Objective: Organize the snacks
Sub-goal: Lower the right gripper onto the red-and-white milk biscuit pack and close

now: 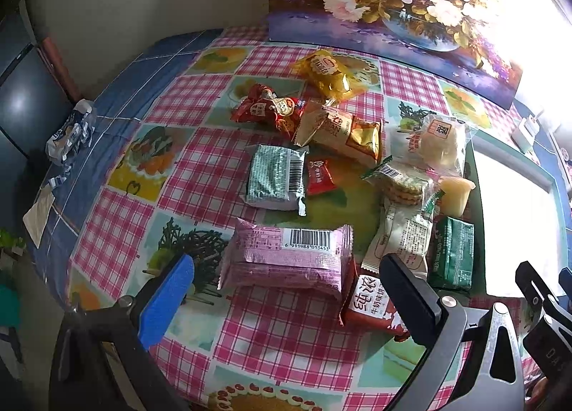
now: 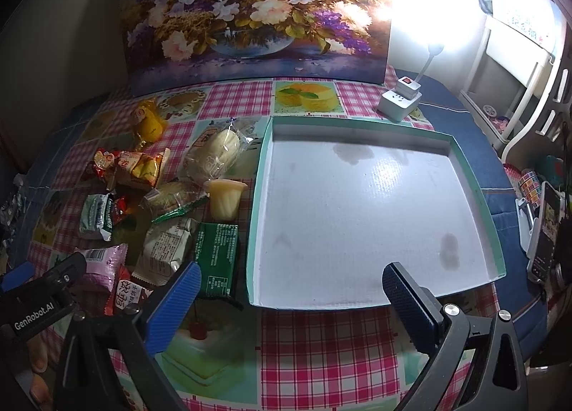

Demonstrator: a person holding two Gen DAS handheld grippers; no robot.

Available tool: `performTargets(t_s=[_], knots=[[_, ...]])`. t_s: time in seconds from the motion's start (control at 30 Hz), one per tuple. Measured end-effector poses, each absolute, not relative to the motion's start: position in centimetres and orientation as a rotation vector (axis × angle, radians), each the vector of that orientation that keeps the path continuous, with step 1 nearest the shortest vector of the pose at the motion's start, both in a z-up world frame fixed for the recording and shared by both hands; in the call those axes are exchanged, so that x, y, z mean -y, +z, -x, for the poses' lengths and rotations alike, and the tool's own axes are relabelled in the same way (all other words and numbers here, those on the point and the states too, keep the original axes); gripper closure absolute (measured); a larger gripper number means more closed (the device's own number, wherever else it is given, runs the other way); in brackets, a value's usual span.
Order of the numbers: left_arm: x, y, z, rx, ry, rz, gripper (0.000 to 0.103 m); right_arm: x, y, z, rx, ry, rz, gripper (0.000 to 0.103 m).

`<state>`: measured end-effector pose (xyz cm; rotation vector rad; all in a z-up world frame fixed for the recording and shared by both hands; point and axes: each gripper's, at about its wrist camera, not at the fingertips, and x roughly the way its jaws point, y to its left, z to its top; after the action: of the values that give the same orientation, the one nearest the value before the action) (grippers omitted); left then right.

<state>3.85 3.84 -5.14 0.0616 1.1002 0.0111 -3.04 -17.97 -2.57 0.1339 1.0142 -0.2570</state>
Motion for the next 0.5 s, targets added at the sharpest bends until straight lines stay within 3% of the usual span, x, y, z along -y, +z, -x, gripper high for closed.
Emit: performTargets(t_s=[0.5], knots=[[-8.9, -6.9, -4.8, -1.143, 0.118, 0.057, 0.000, 14.0, -4.1, 1.5, -1.047, -0.085, -0.084, 0.000]])
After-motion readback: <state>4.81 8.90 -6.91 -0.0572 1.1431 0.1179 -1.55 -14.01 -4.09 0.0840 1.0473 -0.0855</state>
